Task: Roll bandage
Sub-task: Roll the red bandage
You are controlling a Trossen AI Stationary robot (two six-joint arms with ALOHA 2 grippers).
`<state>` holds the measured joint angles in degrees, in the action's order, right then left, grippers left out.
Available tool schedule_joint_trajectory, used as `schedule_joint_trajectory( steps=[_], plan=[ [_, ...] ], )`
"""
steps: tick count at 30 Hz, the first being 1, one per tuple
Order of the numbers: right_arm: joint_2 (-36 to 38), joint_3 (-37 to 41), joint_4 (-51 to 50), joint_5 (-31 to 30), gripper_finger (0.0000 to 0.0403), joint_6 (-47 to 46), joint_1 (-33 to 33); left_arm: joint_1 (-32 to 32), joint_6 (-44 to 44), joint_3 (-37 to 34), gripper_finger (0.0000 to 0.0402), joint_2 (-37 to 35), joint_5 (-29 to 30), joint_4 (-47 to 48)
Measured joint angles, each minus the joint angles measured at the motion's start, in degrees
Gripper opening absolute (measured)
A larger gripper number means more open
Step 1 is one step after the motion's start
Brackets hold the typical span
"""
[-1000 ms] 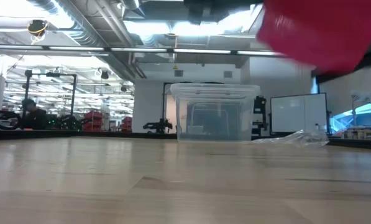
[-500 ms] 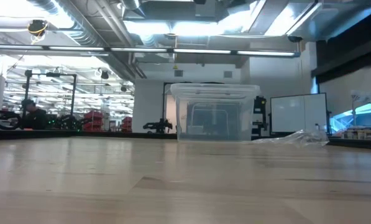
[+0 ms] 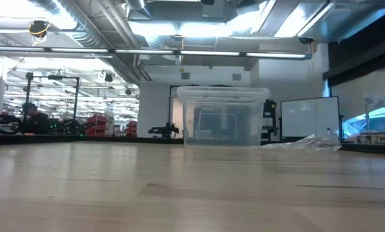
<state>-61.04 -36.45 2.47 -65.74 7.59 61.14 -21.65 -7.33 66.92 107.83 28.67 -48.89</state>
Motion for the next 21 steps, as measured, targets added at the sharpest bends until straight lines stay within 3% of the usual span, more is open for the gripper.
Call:
schedule_joint_trajectory(
  steps=[10, 18, 21],
  plan=[
    [-3.54, 0.0, 9.49, 1.5, 0.0137, 14.82, -3.17, 0.64, 2.8, 0.0, 0.0013, 0.0, 0.03, 0.12],
    [-3.29, 0.02, 16.04, 3.83, 0.002, 10.99, -4.43, -0.64, -5.29, -0.04, 0.0013, -0.09, 0.79, 1.31],
    [-1.95, 0.02, 16.81, 4.09, 0.0023, 7.26, -3.45, -1.24, -9.91, -0.01, 0.0013, -0.07, -0.17, 1.28]
  ],
)
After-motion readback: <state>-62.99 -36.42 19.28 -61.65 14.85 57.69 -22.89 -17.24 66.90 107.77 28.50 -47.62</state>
